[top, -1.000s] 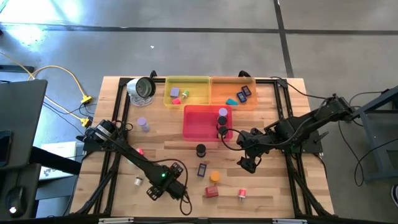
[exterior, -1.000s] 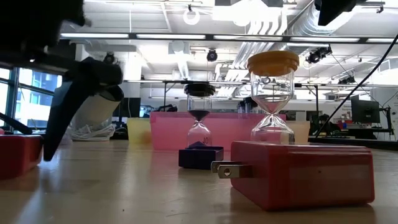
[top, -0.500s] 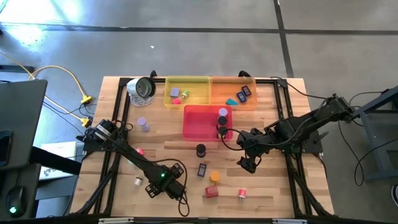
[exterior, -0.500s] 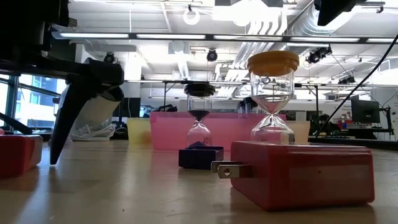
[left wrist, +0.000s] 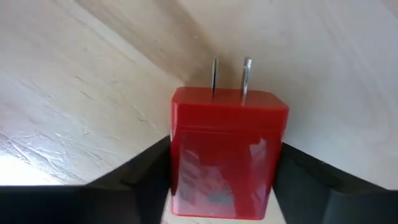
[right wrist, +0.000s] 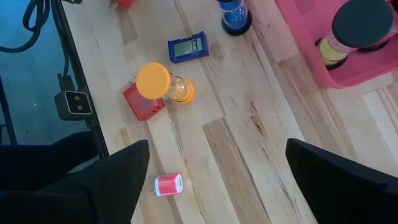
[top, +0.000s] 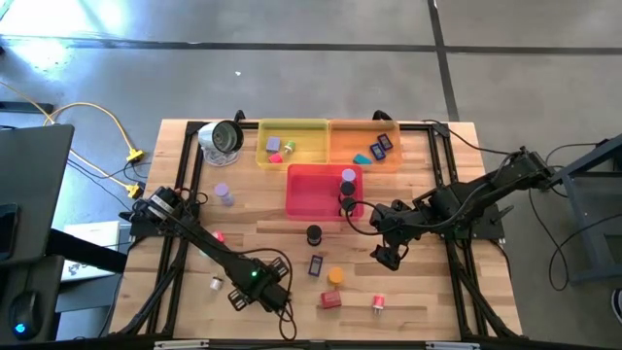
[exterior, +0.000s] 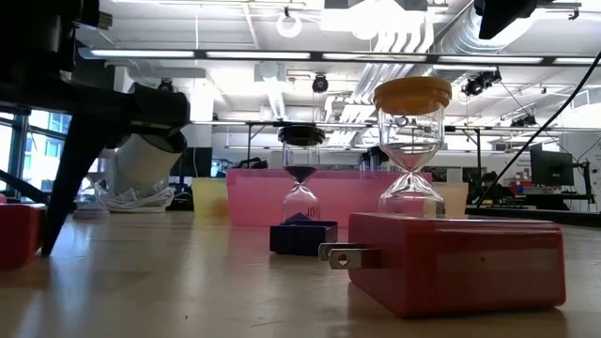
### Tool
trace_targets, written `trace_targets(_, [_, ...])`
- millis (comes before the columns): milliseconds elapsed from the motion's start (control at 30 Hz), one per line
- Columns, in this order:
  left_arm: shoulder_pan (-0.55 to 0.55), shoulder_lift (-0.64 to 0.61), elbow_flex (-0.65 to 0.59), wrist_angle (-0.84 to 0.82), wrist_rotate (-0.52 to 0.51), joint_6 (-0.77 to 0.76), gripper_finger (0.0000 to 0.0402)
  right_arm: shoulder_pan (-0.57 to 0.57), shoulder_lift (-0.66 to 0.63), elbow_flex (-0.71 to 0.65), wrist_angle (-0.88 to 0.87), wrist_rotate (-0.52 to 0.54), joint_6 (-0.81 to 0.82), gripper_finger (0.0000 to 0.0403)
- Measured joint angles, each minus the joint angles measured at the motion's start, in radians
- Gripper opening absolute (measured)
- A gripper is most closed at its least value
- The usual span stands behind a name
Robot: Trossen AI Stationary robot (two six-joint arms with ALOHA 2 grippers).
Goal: Pick & Place Office items
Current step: Put the left red charger adapter into the yellow bin
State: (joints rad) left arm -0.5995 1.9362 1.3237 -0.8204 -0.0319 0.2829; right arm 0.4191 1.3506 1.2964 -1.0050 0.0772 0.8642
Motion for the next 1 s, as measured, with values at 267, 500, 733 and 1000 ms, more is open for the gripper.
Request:
trace_targets(267, [0.001,0.0,0.001,0.0,-0.009,-0.046,0.0199,0.0,0.0,0.0,0.0,0.003,0.002,0.0366])
trace_targets(500, [0.002,-0.061,0.035,-0.043,0.001,-0.198,0.0199,0.0,0.0,0.0,0.0,0.003,0.003,0.0366])
trace_targets(733, [0.005,-0.206,0.075,-0.183,-0.063,-0.326,0.0199,0.0,0.0,0.0,0.006,0.003,0.003,0.0366])
trace_targets(1000, [0.018,-0.42,0.093,-0.203,-0.294,-0.511,0.0199,-0.001,0.0,0.0,0.098,0.003,0.006,0.0366])
